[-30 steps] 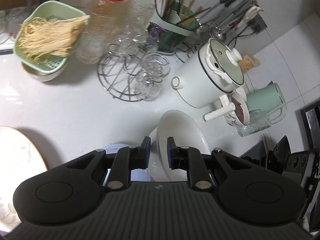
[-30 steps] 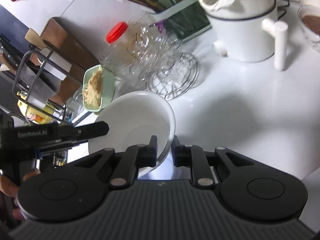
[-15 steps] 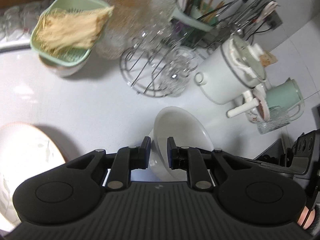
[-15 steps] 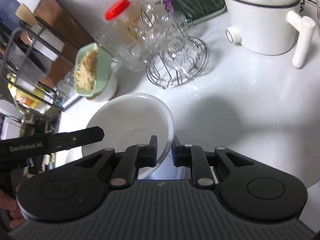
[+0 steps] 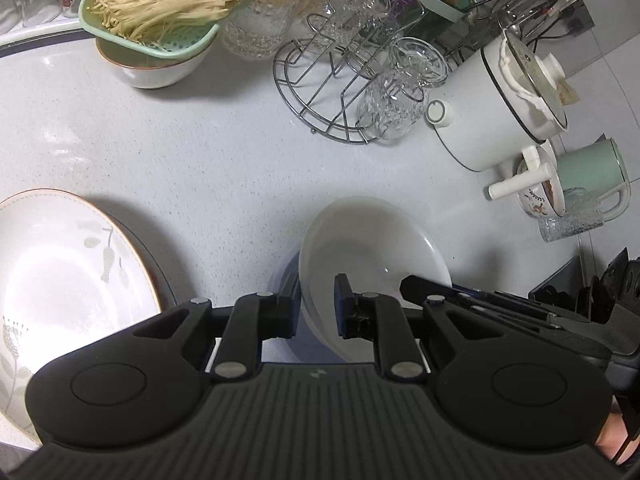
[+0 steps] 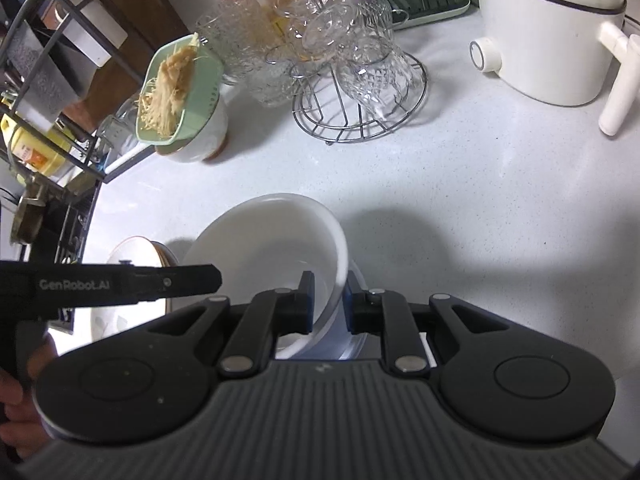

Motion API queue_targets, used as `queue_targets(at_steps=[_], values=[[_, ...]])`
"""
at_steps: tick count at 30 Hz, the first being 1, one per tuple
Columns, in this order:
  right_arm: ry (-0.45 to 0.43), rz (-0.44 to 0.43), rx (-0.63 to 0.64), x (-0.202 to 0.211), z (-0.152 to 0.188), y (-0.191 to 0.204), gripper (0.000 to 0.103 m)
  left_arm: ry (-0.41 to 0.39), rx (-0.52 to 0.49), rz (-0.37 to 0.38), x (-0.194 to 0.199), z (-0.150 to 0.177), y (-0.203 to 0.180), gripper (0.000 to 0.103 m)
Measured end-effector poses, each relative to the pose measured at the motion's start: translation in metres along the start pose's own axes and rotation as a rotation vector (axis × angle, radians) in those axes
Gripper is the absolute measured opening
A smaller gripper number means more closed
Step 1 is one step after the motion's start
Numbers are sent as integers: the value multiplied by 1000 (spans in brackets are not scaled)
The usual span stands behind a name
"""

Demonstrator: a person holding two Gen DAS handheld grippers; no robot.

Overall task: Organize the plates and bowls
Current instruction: 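Carry the white bowl with both grippers over the nested blue bowls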

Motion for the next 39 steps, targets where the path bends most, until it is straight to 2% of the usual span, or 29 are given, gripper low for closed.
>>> queue_targets(at_steps=[2, 4, 6, 7, 11, 17, 21, 25, 30, 39], values=[[-7, -7, -20, 1, -1, -3, 28, -8, 6, 2, 1, 1, 3, 21], [-38, -13, -37, 7, -2, -6, 36, -36, 2, 7, 5, 2, 3, 31], [-68, -24, -56, 13, -2, -10, 43, -53, 10, 18, 6, 3, 3, 55], [-69, -28, -67, 14, -3, -13, 43, -65, 9, 12, 6, 3, 4, 57], [-47, -8, -83, 6, -3, -19, 44, -80, 11, -38, -2, 3, 8, 57], [20, 4, -104, -23, 3, -22, 44, -40, 56, -71, -23, 6, 13, 56], [20, -13, -149, -31, 7, -25, 44, -12, 25, -119, -34, 9, 5, 56], [3, 21, -86, -31, 13, -25, 44, -31, 23, -147, -42, 10, 1, 56], [6, 4, -108, -33, 22, -32, 43, -21, 44, -166, -51, 13, 2, 55], [23, -25, -131, -45, 28, -37, 41, 8, 42, -195, -70, 12, 5, 43]])
Point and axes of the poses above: each gripper's, at about its wrist camera, not at the fingertips, and x roughly against the way its jaws point, y to its left, z to its underside, the point moved 3 cm from there along -x, roughly the way its jaws point, and after that the axes turned 14 degrees about z, right-handed, at the moved point
